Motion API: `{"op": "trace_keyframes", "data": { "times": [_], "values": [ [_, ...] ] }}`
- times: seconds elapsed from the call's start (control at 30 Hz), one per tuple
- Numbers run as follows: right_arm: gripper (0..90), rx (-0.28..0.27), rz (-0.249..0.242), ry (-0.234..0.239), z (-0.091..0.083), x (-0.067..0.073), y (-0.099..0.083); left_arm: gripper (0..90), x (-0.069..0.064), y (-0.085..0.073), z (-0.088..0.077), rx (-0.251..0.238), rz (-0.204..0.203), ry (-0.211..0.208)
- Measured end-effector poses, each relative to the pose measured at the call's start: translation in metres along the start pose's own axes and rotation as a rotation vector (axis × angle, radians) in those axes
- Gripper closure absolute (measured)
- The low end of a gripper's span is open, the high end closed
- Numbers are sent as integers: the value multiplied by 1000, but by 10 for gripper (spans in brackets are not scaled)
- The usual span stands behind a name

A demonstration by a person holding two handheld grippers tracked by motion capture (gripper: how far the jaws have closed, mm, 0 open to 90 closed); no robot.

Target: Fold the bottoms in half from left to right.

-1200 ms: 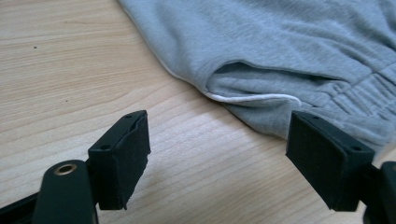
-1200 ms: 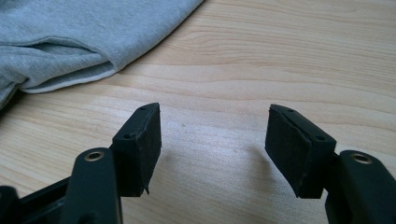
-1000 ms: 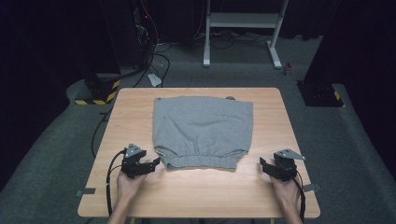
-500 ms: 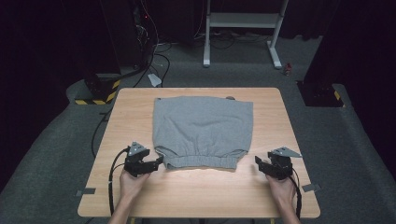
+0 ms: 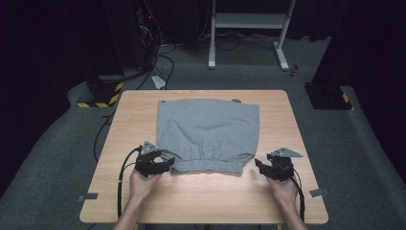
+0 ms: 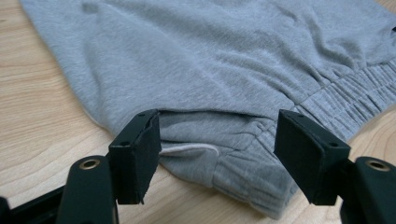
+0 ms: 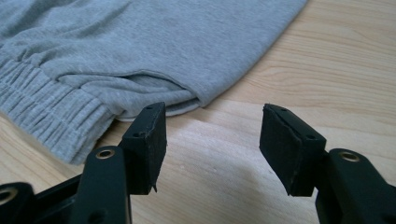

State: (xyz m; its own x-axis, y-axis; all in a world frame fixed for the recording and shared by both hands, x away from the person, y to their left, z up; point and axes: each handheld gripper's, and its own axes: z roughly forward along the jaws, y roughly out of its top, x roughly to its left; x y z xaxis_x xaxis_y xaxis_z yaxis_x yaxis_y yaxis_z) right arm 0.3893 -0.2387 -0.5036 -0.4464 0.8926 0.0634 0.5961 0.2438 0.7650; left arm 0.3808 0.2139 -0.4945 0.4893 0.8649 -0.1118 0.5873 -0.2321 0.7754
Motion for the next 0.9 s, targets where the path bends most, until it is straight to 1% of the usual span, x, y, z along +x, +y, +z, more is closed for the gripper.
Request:
{"op": "trace_keyframes", "data": {
  "times": [0.1,0.2,0.3,0.33,0.4,0.57,0.6,0.63,0.7,0.77,0.9],
  "values": [
    [426,4,-10,4,2,3,3,325,-3,3,3,5,3,-3],
    [435,15,-7,15,5,6,6,335,-4,7,6,9,10,-2],
    [453,12,-24,24,7,10,10,349,-5,9,9,2,7,-11],
    [462,10,-25,27,8,11,11,349,-6,11,11,11,11,-14],
    [473,9,-28,35,9,14,13,350,-8,12,14,14,18,-12],
    [491,11,-39,52,13,20,19,369,-14,20,20,26,52,-12],
    [496,8,-51,57,14,21,21,374,-14,20,21,23,51,-16],
    [498,9,-47,59,15,22,21,379,-14,21,23,21,48,-18],
    [501,4,-60,64,16,23,24,372,-14,22,27,36,45,-14],
    [501,8,-56,69,18,26,26,368,-15,23,30,44,48,-11],
    [501,13,-67,77,23,33,30,372,-16,27,36,58,51,-8]
  ]
}}
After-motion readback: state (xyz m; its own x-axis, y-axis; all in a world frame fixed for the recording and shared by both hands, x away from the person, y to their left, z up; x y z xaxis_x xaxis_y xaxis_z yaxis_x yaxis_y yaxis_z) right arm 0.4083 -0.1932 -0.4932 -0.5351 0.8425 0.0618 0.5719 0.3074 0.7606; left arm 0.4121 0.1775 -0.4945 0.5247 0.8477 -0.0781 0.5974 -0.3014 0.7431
